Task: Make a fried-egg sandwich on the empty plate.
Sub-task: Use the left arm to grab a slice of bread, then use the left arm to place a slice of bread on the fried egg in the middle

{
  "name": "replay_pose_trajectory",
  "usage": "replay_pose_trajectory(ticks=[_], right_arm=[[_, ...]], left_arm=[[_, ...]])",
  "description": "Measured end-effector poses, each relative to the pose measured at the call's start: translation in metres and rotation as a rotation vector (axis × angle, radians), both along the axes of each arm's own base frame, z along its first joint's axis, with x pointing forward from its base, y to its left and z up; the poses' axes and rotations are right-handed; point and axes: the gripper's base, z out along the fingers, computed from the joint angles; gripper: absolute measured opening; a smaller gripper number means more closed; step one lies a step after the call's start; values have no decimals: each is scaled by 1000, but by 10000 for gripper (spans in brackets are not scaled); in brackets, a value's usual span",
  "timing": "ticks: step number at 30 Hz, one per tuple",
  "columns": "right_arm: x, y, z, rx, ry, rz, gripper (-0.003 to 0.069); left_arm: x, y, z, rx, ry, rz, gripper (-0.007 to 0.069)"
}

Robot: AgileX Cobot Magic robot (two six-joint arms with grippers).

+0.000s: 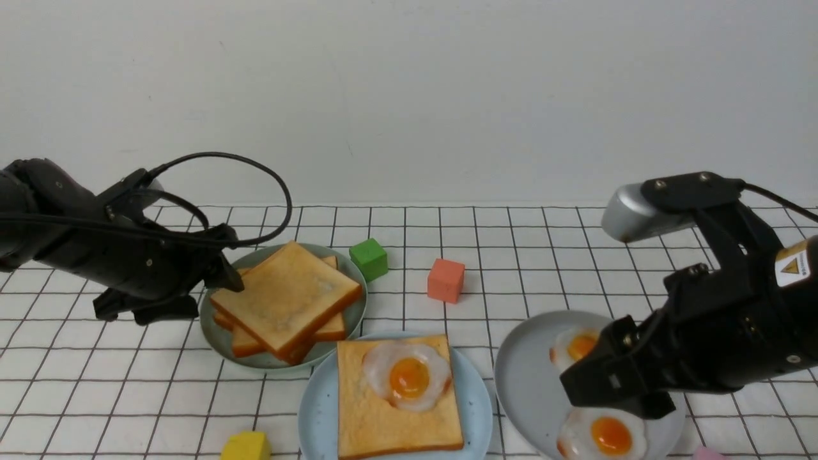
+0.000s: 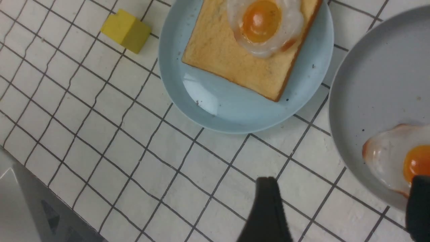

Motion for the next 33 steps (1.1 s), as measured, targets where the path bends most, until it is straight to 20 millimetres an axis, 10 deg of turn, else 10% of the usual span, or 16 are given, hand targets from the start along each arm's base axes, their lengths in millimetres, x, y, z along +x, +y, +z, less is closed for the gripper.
replay_pose_trajectory(ticks=[6, 15, 21, 33], right_arm=[[0, 0, 0, 5, 1, -1, 527], [0, 1, 0, 7, 1, -1, 527], [0, 1, 1, 16, 8, -2, 527], [-3, 1, 1, 20, 26, 4, 527]], left_arm=[[6, 1, -17, -3, 25, 18, 470], [10, -1, -20, -5, 2, -9, 134], [10, -1, -19, -2, -4, -19, 90], [-28, -31, 49, 52, -175, -289, 87]])
